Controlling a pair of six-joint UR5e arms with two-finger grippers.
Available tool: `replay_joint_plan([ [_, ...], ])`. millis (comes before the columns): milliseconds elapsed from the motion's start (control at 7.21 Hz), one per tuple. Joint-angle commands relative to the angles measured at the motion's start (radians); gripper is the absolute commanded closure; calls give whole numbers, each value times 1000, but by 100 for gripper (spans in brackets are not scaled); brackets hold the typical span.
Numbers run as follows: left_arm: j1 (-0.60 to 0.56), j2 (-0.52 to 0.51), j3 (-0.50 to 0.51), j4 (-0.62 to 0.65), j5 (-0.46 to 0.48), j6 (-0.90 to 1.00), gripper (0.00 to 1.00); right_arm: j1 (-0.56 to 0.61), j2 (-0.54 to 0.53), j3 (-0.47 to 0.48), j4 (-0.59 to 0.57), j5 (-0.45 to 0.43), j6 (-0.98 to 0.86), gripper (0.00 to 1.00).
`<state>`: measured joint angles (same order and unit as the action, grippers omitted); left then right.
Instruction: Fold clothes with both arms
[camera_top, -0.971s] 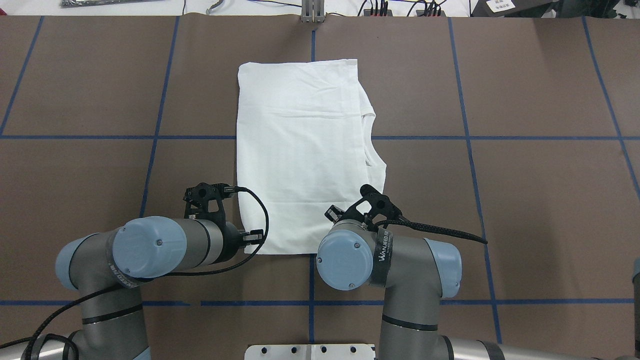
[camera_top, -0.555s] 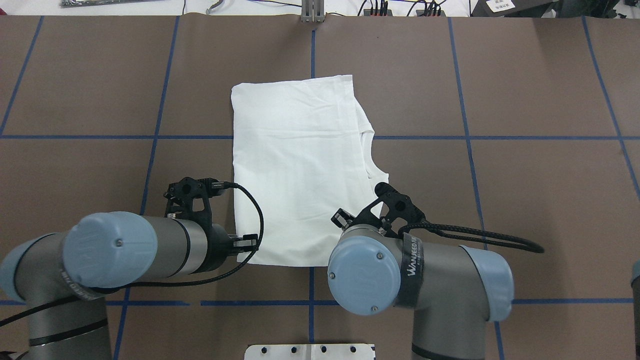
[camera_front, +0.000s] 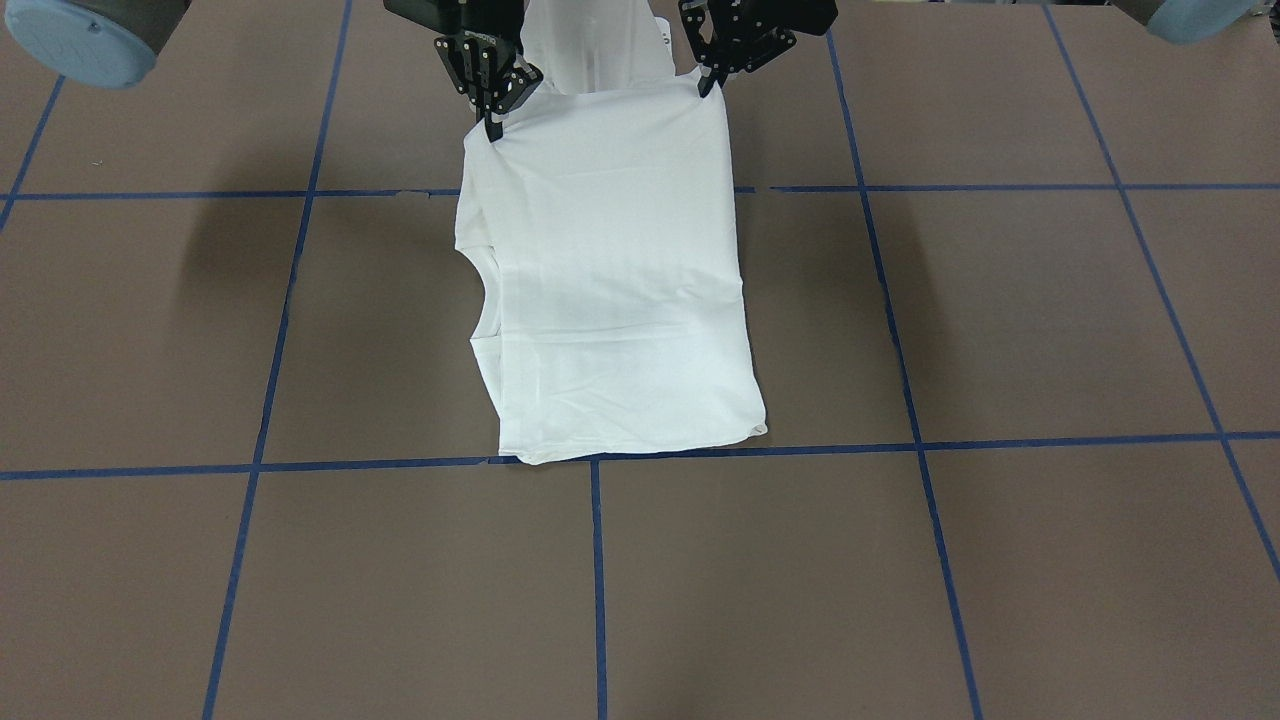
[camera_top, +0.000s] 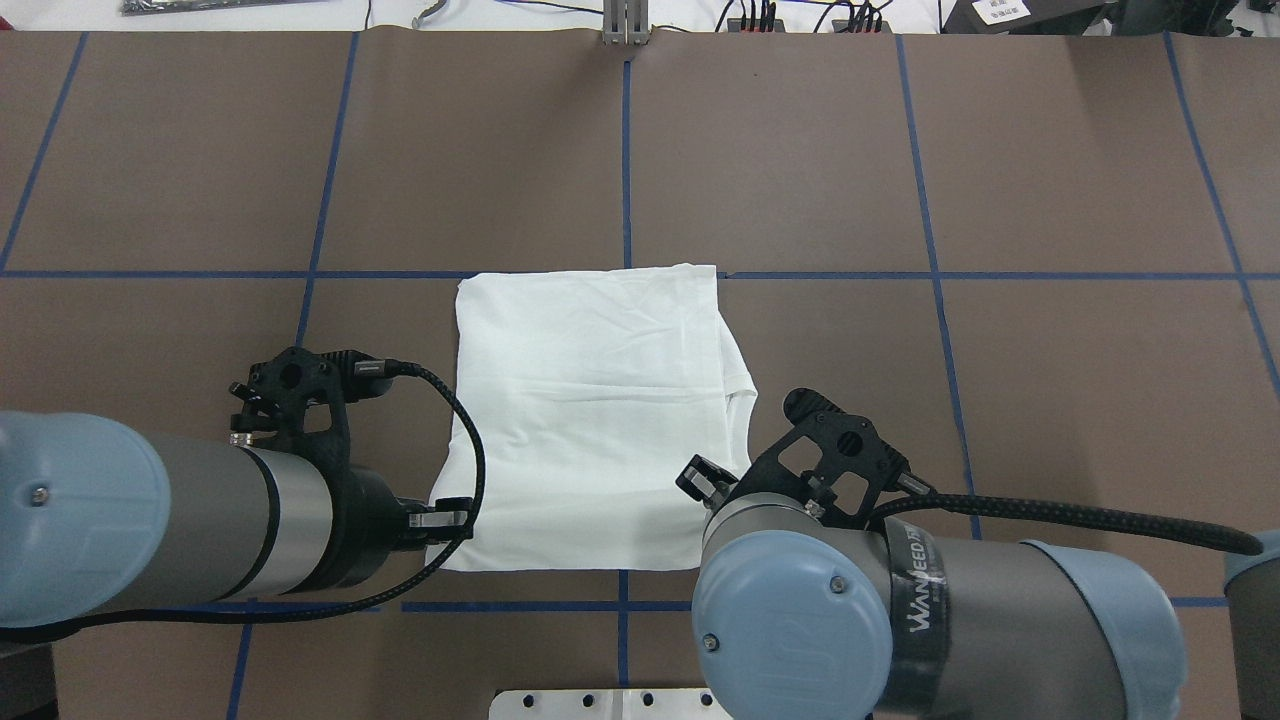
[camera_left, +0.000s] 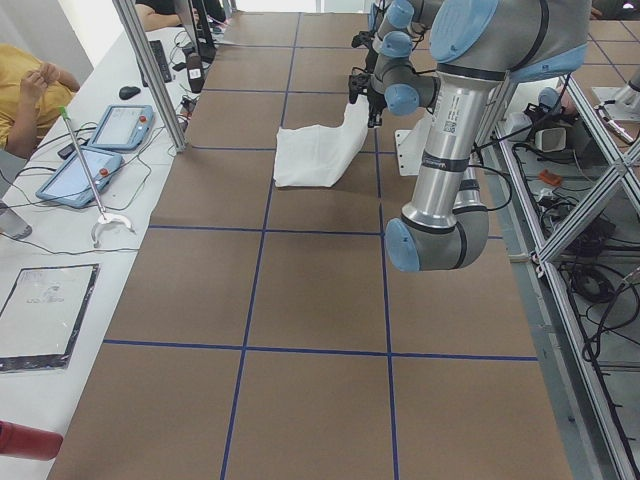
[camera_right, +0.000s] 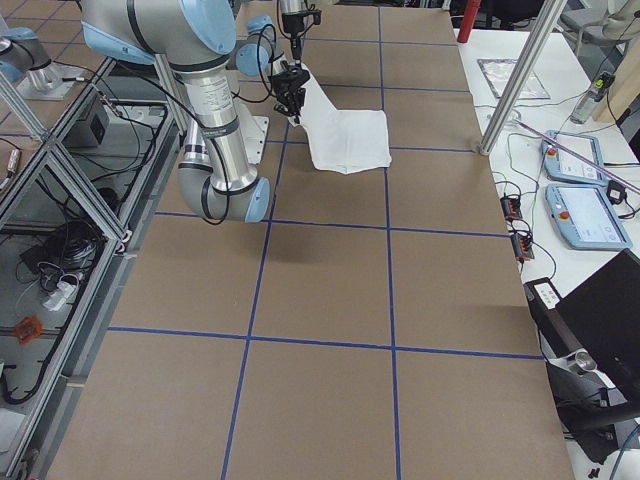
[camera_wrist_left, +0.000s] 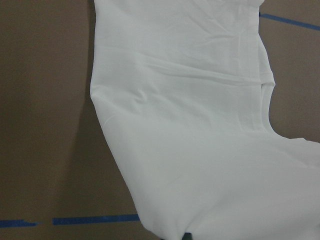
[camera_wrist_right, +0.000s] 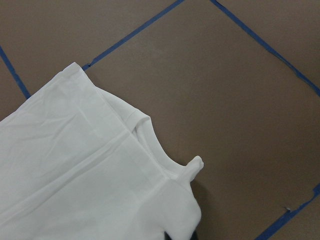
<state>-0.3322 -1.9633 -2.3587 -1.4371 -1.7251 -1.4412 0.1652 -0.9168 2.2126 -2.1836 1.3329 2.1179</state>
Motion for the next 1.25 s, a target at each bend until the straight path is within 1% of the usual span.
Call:
replay_joint_plan([
  [0,-103,-63,131,6,1,77,100,72,50,-152,116,-3,-71,100],
  [278,-247,-115,273,-26,-1,200,100,155,100,-285,207,-1,-159,100],
  [416,-279,-117,364,-107,1,208,100,186,120,-368,272,0,-197,100],
  [555,-304,-147,474,-173,1,211,100,221,143,-466,356,3,-222,100],
  [694,-320,-194,580,-225,1,212,100,247,160,-532,401,5,-252,100],
  [833,-323,-212,666,-300,2,231,100,261,177,-585,427,5,-266,100],
  [971,-326,-216,730,-369,6,232,100,270,206,-647,441,5,-280,100],
  [1110,-327,-241,799,-406,33,232,100,276,214,-701,485,5,-285,100],
])
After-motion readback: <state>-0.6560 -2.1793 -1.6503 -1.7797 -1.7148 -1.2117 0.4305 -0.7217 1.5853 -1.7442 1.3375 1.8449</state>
